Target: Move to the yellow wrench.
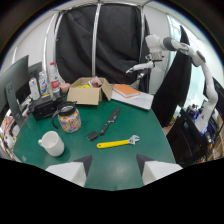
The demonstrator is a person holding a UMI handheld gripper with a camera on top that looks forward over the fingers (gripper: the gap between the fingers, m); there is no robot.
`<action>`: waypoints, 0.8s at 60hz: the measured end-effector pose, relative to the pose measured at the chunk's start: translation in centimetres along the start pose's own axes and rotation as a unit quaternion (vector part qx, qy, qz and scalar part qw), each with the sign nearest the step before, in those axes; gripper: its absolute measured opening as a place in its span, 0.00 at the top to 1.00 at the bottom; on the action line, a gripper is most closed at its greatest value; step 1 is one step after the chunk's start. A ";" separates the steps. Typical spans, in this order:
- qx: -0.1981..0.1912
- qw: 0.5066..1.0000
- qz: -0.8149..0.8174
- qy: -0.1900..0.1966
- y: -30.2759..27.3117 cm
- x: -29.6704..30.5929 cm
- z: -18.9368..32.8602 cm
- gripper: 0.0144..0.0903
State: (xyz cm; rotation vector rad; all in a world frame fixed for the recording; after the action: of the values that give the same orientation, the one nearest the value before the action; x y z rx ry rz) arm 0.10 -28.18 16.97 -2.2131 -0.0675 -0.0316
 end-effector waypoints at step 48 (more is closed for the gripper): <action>-0.014 1.000 -0.007 0.015 1.3 3.2 8.6 0.06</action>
State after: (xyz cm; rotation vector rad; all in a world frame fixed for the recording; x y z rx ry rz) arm 3.37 -22.01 10.91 -2.2394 -0.0659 -0.0726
